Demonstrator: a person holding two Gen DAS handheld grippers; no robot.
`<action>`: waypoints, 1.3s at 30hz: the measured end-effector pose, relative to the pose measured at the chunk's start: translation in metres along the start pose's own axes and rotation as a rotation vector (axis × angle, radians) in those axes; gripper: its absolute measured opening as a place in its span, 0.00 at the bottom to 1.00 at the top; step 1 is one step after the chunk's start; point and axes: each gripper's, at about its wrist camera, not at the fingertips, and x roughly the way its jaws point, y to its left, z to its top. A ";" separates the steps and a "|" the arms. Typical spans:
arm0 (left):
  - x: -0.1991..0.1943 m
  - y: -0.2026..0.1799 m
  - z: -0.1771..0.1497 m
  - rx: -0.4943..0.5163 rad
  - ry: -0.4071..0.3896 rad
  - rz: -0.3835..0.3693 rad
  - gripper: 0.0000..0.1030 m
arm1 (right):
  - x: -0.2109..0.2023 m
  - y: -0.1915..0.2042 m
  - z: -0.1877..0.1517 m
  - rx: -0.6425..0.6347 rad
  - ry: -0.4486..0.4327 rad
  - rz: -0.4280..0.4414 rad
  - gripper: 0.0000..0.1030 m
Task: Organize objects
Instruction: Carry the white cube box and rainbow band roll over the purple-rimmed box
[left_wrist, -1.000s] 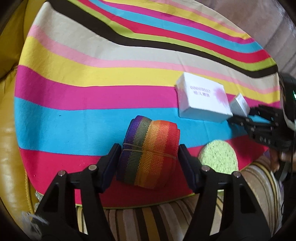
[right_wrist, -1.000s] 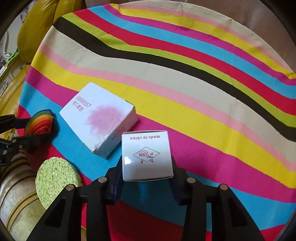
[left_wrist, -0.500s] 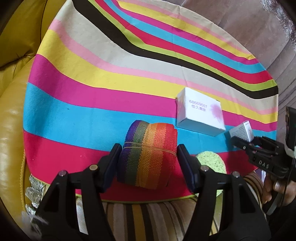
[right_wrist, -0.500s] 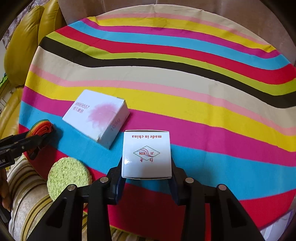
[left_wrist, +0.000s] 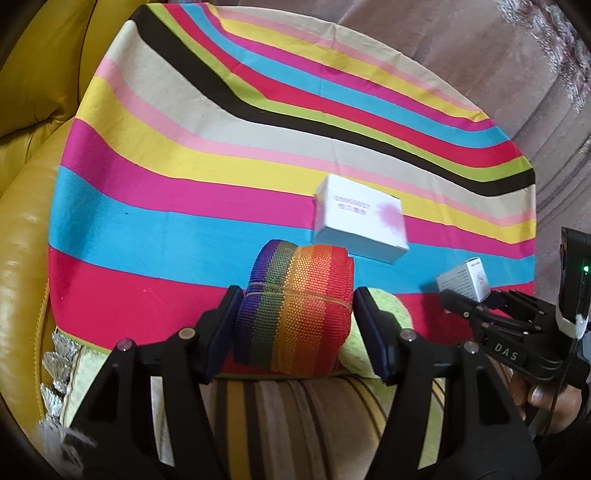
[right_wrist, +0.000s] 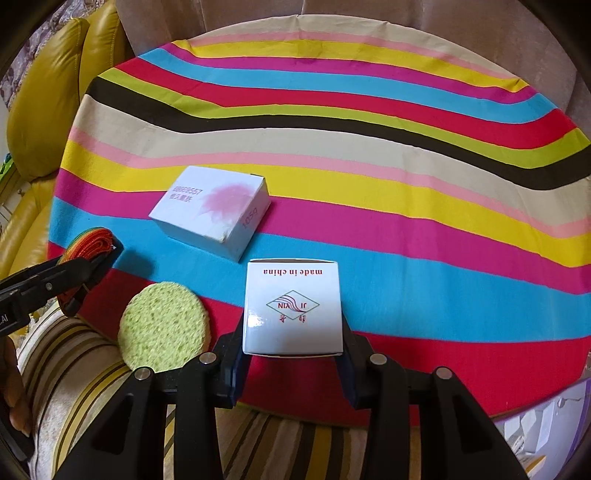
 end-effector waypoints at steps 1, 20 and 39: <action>-0.001 -0.004 -0.002 0.006 -0.001 -0.005 0.63 | -0.002 0.001 -0.002 0.002 -0.002 0.001 0.40; -0.022 -0.068 -0.031 0.113 -0.023 -0.095 0.63 | -0.046 -0.007 -0.045 0.097 -0.065 0.006 0.40; -0.028 -0.147 -0.062 0.234 0.028 -0.223 0.63 | -0.094 -0.058 -0.103 0.243 -0.107 -0.044 0.40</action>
